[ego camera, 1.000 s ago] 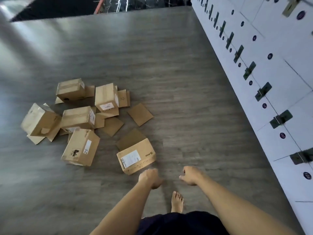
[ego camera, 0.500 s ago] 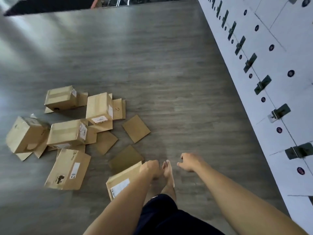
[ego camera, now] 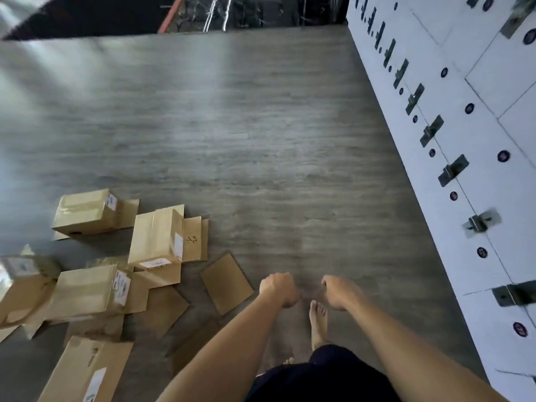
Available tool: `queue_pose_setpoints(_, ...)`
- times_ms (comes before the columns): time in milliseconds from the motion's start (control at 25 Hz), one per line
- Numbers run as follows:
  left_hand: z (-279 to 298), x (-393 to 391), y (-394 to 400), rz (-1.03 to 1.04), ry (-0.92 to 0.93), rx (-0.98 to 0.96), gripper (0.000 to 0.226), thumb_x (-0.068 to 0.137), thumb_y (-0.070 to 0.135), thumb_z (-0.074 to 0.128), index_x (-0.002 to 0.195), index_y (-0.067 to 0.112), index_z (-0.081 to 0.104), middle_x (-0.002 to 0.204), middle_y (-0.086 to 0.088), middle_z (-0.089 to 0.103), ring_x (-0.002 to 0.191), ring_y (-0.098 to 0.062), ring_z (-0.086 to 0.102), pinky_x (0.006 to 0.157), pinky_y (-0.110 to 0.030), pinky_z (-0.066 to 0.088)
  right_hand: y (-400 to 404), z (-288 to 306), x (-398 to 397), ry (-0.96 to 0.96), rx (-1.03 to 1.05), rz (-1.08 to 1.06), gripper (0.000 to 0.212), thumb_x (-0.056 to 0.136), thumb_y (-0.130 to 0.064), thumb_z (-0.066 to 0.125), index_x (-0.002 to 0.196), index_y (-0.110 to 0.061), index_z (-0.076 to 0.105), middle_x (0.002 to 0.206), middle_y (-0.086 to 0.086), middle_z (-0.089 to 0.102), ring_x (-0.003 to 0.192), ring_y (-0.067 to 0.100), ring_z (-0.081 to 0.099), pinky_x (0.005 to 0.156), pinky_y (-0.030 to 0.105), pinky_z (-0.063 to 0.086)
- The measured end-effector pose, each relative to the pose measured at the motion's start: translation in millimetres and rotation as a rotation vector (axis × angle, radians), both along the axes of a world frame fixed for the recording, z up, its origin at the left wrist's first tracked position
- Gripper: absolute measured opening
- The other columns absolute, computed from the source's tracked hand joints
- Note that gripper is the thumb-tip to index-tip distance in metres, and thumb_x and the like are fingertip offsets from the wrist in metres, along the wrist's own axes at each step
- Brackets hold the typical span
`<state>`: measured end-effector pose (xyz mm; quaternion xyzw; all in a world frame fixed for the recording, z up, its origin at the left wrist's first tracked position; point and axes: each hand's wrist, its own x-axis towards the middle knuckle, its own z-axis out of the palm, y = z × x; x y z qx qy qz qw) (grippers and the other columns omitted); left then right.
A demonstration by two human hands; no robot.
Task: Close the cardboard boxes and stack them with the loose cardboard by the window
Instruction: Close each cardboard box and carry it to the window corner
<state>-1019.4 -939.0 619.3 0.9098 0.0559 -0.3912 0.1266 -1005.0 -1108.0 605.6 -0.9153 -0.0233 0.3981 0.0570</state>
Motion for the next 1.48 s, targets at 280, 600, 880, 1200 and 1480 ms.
queue_pose_setpoints(280, -8, 180, 40, 0.190, 0.085, 0.040, 0.044, 0.095, 0.036, 0.049, 0.131, 0.014, 0.061, 0.131, -0.010, 0.063, 0.117, -0.028, 0.061, 0.090, -0.036, 0.049, 17, -7, 222, 0.066, 0.043, 0.070, 0.047, 0.098, -0.041, 0.056, 0.133, -0.009, 0.053, 0.134, 0.013, 0.059, 0.118, 0.029, 0.058, 0.096, 0.034, 0.048)
queue_pose_setpoints(600, 11, 366, 85, 0.381, 0.023, 0.001, 0.041, 0.092, 0.034, 0.046, 0.123, 0.015, 0.064, 0.122, -0.008, 0.067, 0.111, -0.028, 0.064, 0.086, -0.034, 0.049, 100, 22, 449, -0.017, 0.041, 0.355, 0.046, 0.097, -0.048, 0.052, 0.129, -0.015, 0.055, 0.133, 0.013, 0.059, 0.119, 0.032, 0.058, 0.092, 0.036, 0.048)
queue_pose_setpoints(880, -11, 537, 175, 0.344, 0.036, 0.030, 0.041, 0.094, 0.034, 0.052, 0.129, 0.015, 0.061, 0.129, -0.008, 0.064, 0.119, -0.027, 0.061, 0.094, -0.035, 0.049, 168, 16, 618, 0.006, -0.052, 0.426, 0.049, 0.096, -0.049, 0.051, 0.131, -0.015, 0.056, 0.136, 0.013, 0.058, 0.120, 0.032, 0.058, 0.094, 0.036, 0.048)
queue_pose_setpoints(1200, -5, 754, 246, 0.305, -0.001, -0.026, 0.054, 0.096, 0.048, 0.052, 0.138, 0.014, 0.053, 0.137, -0.010, 0.059, 0.126, -0.029, 0.056, 0.103, -0.040, 0.047, 247, 23, 821, -0.038, -0.004, 0.352, 0.050, 0.098, -0.045, 0.052, 0.136, -0.012, 0.054, 0.136, 0.014, 0.058, 0.123, 0.031, 0.056, 0.096, 0.035, 0.046)
queue_pose_setpoints(1480, -24, 876, 340, 0.487, 0.072, 0.008, 0.054, 0.096, 0.049, 0.053, 0.139, 0.015, 0.054, 0.137, -0.009, 0.058, 0.123, -0.028, 0.057, 0.102, -0.041, 0.048, 342, -4, 1004, 0.004, -0.025, 0.536, 0.044, 0.093, -0.042, 0.054, 0.124, -0.012, 0.061, 0.129, 0.013, 0.062, 0.116, 0.031, 0.059, 0.093, 0.036, 0.050)
